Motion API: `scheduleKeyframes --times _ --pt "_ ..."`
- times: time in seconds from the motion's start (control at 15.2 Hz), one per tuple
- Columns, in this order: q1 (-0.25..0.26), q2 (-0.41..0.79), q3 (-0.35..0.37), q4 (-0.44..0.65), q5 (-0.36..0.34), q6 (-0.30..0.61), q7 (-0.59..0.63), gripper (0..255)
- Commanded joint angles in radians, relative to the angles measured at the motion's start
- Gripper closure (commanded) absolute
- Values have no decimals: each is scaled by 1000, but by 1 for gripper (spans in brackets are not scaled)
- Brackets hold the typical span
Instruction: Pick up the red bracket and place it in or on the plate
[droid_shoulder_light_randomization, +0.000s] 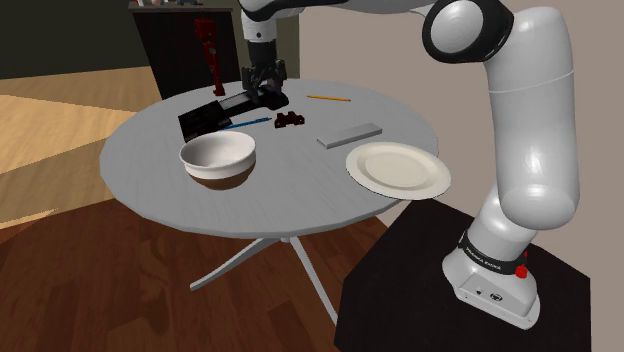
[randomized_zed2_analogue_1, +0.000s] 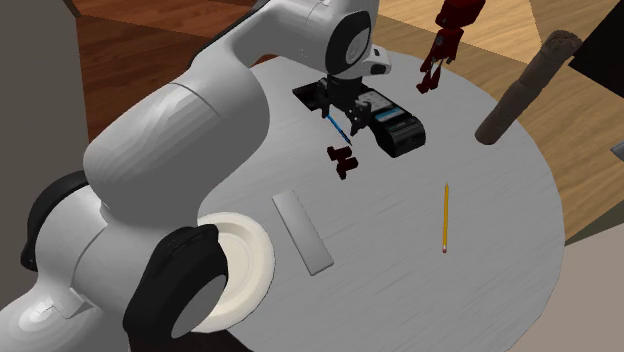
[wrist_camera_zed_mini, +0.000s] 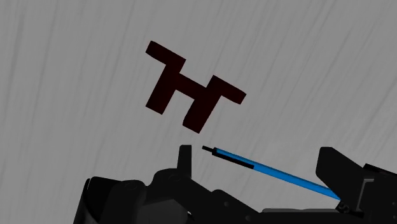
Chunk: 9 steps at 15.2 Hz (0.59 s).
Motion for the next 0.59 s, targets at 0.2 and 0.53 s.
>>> scheduleKeyframes --times 0.2,0.53 --pt "0 0 0 -1 0 1 0 255" --pt "0 0 0 -1 0 1 0 255"
